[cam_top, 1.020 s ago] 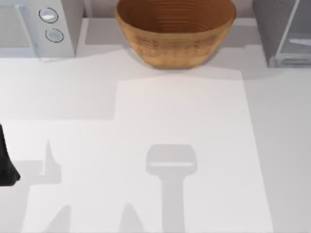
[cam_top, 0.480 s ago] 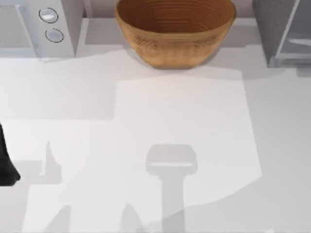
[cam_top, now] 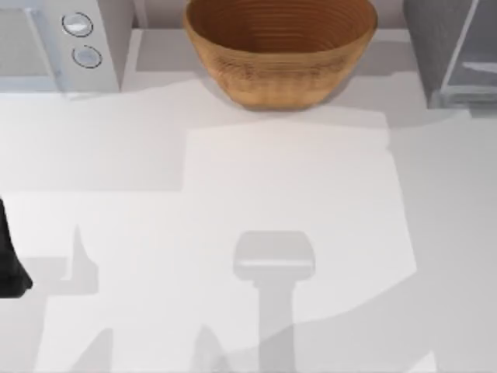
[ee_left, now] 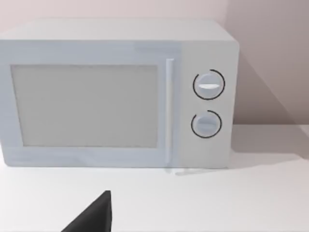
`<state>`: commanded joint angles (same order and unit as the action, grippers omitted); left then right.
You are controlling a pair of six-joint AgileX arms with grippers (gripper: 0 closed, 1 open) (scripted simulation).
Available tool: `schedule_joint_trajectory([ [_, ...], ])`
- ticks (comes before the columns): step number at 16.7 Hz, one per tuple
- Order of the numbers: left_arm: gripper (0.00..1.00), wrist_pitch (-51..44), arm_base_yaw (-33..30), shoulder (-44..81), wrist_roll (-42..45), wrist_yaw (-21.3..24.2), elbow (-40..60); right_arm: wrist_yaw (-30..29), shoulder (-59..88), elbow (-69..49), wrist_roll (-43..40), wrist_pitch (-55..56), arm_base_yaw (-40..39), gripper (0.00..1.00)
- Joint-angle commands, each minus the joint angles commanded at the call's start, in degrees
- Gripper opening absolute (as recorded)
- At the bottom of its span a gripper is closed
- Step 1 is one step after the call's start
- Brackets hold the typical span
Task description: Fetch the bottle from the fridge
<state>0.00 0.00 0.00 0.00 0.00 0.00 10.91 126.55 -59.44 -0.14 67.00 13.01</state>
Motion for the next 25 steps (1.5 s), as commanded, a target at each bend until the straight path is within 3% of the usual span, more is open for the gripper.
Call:
schedule_joint_trajectory([
  [7, 1.0, 0.0, 0.0, 0.0, 0.0, 0.0, 0.0, -1.41, 7.31, -14.94, -0.07, -7.31, -1.37, 1.0],
  [12, 1.0, 0.0, 0.0, 0.0, 0.0, 0.0, 0.0, -1.62, 8.02, -16.43, -0.09, -8.38, -1.57, 1.0],
  [25, 1.0, 0.0, 0.0, 0.0, 0.0, 0.0, 0.0, -1.62, 8.02, -16.43, -0.09, -8.38, -1.57, 0.02],
])
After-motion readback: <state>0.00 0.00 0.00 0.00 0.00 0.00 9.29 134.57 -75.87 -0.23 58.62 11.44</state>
